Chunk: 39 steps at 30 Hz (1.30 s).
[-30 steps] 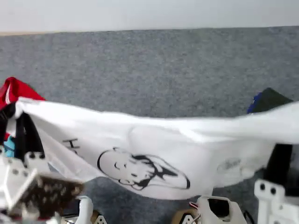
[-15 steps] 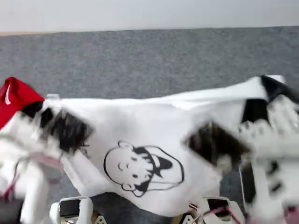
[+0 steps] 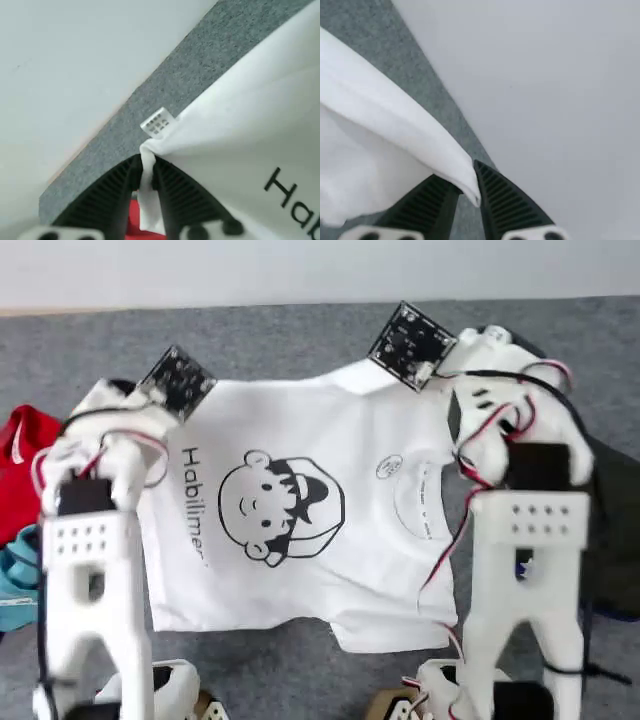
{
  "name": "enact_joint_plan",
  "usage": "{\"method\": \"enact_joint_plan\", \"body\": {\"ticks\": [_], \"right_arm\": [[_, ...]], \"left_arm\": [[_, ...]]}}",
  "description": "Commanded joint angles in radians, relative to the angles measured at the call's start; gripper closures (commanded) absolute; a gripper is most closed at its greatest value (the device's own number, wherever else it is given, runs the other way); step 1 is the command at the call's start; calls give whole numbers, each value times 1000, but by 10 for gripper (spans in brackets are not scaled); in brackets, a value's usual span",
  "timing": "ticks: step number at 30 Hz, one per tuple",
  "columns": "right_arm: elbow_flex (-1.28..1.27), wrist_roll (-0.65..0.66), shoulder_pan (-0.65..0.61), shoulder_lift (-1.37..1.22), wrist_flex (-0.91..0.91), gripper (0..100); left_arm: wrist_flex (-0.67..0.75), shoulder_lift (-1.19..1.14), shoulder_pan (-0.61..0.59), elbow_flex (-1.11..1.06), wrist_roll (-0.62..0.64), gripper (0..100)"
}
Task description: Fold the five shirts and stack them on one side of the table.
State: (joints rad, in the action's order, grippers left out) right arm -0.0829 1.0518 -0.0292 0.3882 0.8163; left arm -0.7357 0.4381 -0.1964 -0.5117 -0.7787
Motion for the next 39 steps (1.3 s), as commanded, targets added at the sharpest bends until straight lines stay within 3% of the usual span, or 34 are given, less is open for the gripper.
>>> {"method": "enact_joint_plan", "body": {"ticks": [1, 10, 16, 25, 28, 39], "right_arm": [[-6, -9, -5, -68, -231, 987], [-3, 121, -12, -312, -647, 987], [-2, 186, -38, -378, -845, 987], [-8, 241, -36, -383, -915, 987], [-3, 241, -30, -351, -785, 987], [-11, 235, -27, -96, 2, 987]], "left_arm": [[87, -175, 6, 147, -12, 994], [89, -618, 29, 584, -11, 994], [-35, -756, 64, 788, -11, 994], [-230, -806, 64, 862, -12, 994], [-336, -801, 61, 865, -17, 994], [-727, -801, 64, 866, -150, 994]]}}
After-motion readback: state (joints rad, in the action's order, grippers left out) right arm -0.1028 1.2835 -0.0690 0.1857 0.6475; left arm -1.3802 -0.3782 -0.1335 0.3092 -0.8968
